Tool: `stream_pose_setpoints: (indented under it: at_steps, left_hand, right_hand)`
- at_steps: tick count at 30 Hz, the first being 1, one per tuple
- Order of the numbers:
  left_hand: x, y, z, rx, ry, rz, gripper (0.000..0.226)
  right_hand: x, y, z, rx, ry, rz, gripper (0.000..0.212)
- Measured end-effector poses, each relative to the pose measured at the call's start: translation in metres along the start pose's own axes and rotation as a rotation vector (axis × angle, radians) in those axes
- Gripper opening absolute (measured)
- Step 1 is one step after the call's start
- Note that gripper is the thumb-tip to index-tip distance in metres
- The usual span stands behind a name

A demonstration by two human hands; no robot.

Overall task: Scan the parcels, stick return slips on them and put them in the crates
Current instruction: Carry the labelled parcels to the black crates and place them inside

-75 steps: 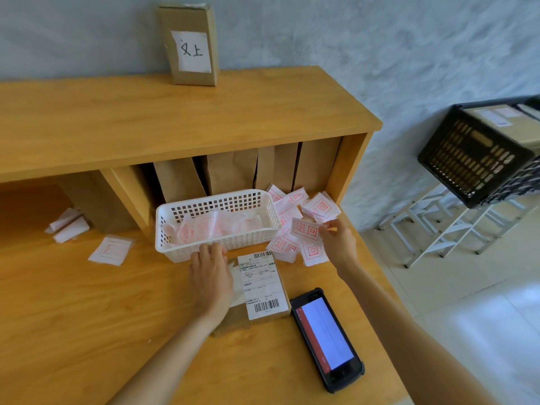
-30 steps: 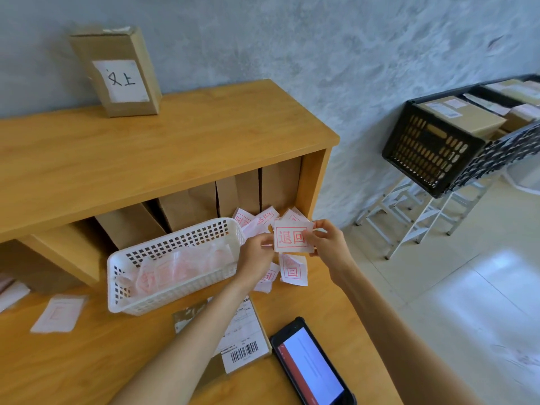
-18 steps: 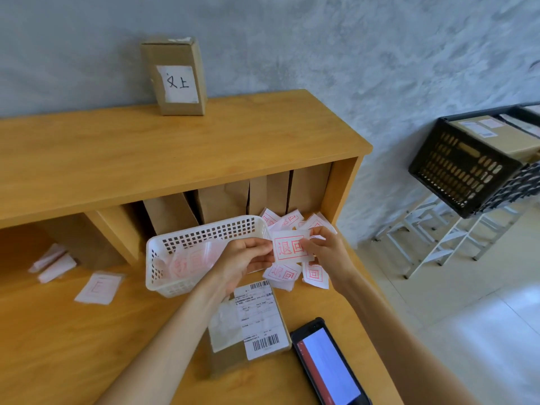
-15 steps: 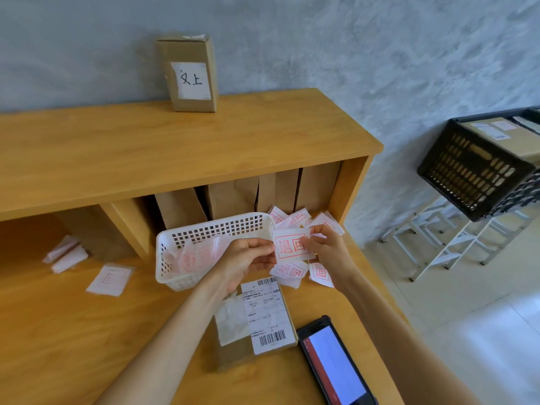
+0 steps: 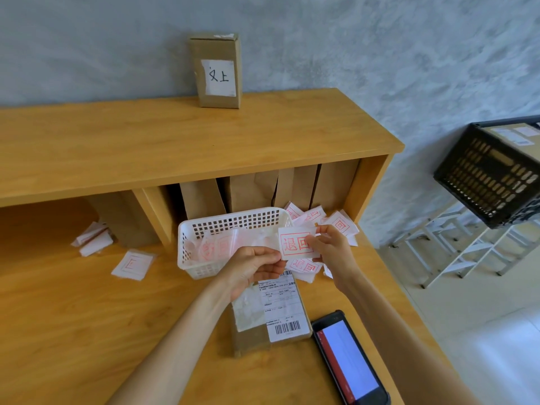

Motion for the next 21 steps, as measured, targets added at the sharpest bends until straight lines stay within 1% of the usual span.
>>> stream_pose_setpoints:
  at_steps: [6, 12, 14, 16, 17, 19, 21]
  left_hand:
    - [-0.004, 0.002, 0.005, -0.004, 0.002, -0.004, 0.011]
    - [-0.007, 0.003, 0.007, 0.016, 0.023, -0.024, 0.007]
    - [-0.007, 0.001, 0.007, 0.016, 0.036, -0.045, 0.007]
    - [-0.007, -0.002, 0.006, 0.024, 0.056, -0.062, 0.006]
    - [-0.008, -0.004, 0.005, 0.04, 0.071, -0.076, 0.006]
    - [-0.008, -0.007, 0.002, 0.1, 0.106, -0.117, 0.008]
    - [-0.007, -0.009, 0.0, 0.161, 0.142, -0.148, 0.011]
  right_hand:
    - [-0.006, 0.003, -0.002, 0.017, 0.009, -0.018, 0.007]
    - [-0.01, 0.006, -0.005, -0.04, 0.007, -0.022, 0.018]
    - [-0.013, 0.007, -0.004, -0.138, -0.017, -0.044, 0.024]
    - [-0.015, 0.008, -0.004, -0.314, -0.084, -0.092, 0.035]
    - [-0.017, 0.008, -0.003, -0.392, -0.131, -0.11, 0.038]
    - [-0.019, 0.011, -0.001, -0.47, -0.218, -0.074, 0.031]
    - [-0.023, 0.018, 0.001, -0.532, -0.265, 0.047, 0.017]
Point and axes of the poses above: each hand's wrist, its own x-axis towards the middle knuckle, its own y-axis out of the palm, z = x × y, the point moved 2 cm from there along x, towards the middle knuckle
